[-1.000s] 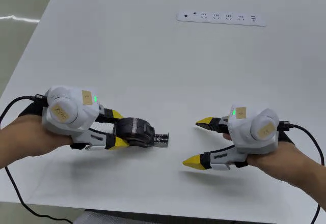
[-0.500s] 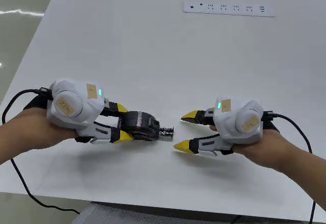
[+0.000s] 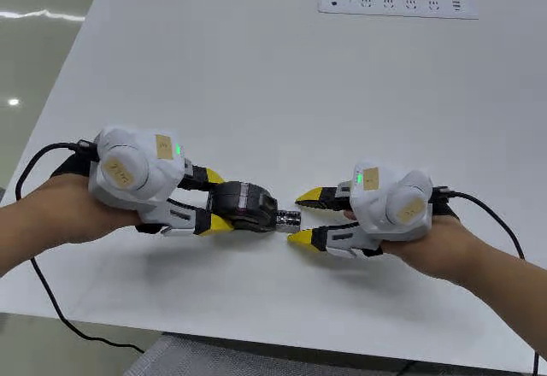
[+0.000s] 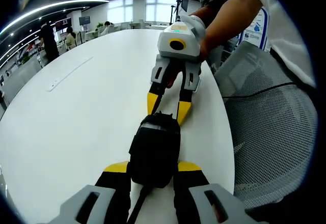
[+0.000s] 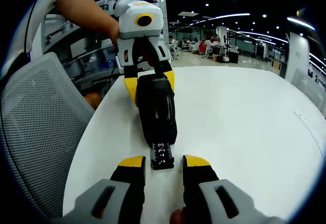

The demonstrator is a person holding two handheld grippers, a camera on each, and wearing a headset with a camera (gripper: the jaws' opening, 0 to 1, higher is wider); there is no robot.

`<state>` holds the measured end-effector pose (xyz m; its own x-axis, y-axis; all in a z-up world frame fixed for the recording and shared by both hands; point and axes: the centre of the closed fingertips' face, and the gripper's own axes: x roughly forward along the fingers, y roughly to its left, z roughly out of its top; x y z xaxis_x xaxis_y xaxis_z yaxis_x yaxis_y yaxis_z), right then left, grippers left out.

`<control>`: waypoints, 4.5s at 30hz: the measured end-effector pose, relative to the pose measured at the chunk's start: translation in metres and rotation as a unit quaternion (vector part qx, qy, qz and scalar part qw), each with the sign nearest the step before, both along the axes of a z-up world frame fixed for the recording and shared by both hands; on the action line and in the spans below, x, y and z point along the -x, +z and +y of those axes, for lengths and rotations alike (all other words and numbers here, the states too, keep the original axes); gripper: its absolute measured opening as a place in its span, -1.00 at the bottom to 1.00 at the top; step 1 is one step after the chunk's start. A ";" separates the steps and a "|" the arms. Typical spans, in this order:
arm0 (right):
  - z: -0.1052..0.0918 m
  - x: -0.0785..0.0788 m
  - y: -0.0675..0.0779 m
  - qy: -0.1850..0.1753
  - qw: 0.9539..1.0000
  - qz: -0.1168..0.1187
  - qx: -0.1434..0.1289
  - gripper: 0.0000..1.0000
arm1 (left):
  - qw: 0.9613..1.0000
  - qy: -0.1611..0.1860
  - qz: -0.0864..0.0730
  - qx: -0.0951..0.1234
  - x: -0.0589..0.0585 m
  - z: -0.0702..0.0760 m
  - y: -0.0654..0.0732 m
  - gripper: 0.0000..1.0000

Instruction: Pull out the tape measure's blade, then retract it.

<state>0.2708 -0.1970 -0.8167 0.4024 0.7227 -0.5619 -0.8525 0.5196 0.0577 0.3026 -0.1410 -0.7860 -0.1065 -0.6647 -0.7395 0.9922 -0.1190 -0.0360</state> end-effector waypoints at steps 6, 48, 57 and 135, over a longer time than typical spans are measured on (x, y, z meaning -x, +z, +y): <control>0.006 -0.002 0.000 0.012 1.000 -0.010 -0.003 -0.57 | 1.000 0.000 0.003 -0.001 0.000 0.000 0.000 -0.41; 0.013 -0.002 -0.001 0.040 0.999 -0.017 -0.008 -0.75 | 1.000 -0.014 -0.001 -0.005 -0.001 0.001 -0.002 -0.44; 0.004 0.001 0.001 0.042 0.999 -0.012 0.002 -0.75 | 1.000 -0.016 -0.004 -0.008 -0.001 0.002 -0.002 -0.45; -0.150 0.067 0.004 0.001 0.994 0.043 0.105 -0.76 | 1.000 -0.022 -0.008 -0.013 0.001 -0.004 -0.001 -0.46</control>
